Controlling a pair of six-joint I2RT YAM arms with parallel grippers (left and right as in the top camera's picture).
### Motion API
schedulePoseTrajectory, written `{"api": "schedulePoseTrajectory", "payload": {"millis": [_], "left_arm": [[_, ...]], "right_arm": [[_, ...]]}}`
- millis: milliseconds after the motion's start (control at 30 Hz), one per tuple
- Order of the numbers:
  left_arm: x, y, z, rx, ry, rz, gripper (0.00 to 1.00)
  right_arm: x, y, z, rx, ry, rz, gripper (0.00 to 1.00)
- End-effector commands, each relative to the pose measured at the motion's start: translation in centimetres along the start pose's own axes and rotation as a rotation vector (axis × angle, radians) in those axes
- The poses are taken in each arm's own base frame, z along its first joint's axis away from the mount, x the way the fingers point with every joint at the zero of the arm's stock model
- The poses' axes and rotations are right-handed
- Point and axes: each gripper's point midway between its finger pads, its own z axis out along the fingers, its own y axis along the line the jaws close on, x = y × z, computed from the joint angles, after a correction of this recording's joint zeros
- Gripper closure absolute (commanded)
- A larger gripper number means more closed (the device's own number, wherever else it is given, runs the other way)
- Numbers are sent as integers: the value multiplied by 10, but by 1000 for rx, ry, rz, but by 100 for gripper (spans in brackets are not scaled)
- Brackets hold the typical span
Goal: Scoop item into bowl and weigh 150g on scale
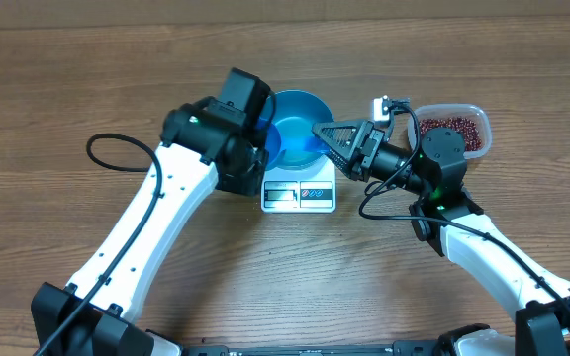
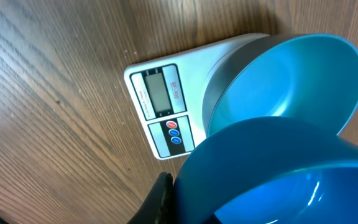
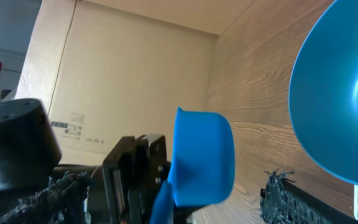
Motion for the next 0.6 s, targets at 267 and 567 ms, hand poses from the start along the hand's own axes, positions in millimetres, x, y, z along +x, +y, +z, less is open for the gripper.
{"api": "schedulePoseTrajectory", "payload": {"millis": [267,567], "left_arm": [[1,-4,6,32,-122,-121,96],[0,-5,17,18,-149,-112,96]], "right_arm": [[-11,8,2,-5,-52,-26,9],[-4,9,7,-7,-39,-98,12]]}}
